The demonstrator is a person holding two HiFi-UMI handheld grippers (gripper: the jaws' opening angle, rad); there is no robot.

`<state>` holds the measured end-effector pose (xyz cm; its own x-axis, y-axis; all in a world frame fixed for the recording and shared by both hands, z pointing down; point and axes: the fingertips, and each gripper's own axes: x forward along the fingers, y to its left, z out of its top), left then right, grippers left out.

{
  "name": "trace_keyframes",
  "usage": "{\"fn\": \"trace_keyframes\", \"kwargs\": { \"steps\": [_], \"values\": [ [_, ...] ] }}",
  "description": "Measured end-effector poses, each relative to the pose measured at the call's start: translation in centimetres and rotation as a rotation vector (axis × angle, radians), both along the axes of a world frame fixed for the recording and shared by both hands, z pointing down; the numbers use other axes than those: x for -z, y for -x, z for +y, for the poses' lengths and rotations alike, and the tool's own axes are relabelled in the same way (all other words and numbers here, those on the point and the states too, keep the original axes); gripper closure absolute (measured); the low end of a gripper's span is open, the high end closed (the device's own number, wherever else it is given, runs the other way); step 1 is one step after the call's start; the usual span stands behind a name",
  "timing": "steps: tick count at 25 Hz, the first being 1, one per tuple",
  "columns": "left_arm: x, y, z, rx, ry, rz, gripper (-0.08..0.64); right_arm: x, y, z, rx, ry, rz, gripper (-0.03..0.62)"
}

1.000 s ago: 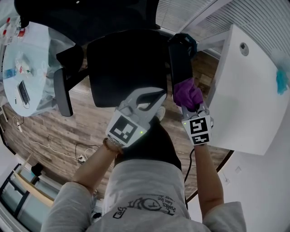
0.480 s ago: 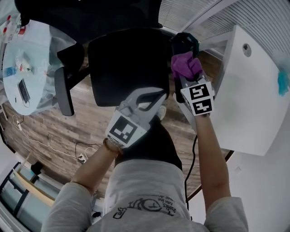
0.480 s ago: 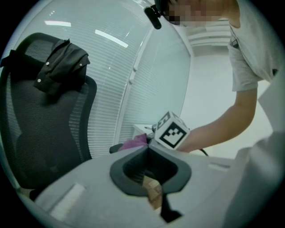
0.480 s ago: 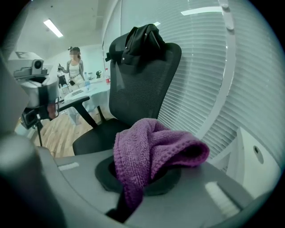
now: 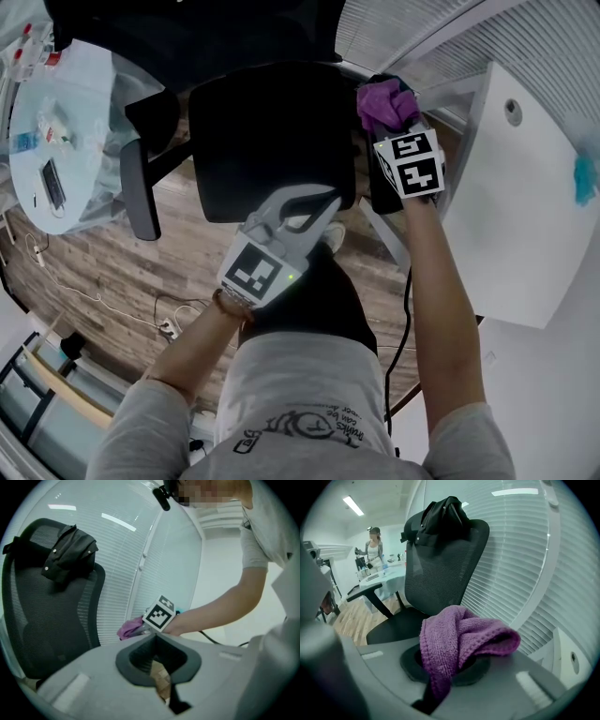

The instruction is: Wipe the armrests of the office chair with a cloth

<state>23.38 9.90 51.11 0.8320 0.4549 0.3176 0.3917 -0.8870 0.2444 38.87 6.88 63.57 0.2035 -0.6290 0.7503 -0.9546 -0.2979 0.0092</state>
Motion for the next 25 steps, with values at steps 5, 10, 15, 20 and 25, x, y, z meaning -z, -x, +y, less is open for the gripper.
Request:
{"fn": "trace_keyframes", "kwargs": {
  "steps": [5, 10, 15, 20, 25],
  "values": [
    [1.4, 0.3, -0.3, 0.006, -0.006, 0.018, 0.557, 1.4, 0.8, 0.6, -0.017, -0.02, 0.011, 0.563],
    [4.1, 0.1, -0.4, 0.01, -0.002, 0.048, 0.558, 5.9, 2.7, 2.2, -0.047, -0.137, 0.056, 0.563],
    [8.1, -0.5, -0.5, 0.026, 0.019, 0.09, 0.558, 12.0, 4.5, 4.4, -0.087, -0.255, 0.097, 0.563],
    [14.0, 0.0, 0.6, 0.027, 0.027, 0.158, 0.558, 20.2, 6.5, 6.5, -0.117, -0.363, 0.136, 0.564],
    [20.8, 0.9, 2.1, 0.024, 0.047, 0.226, 0.558, 28.9, 8.8, 8.5, -0.123, -0.458, 0.2, 0.564]
  ]
}}
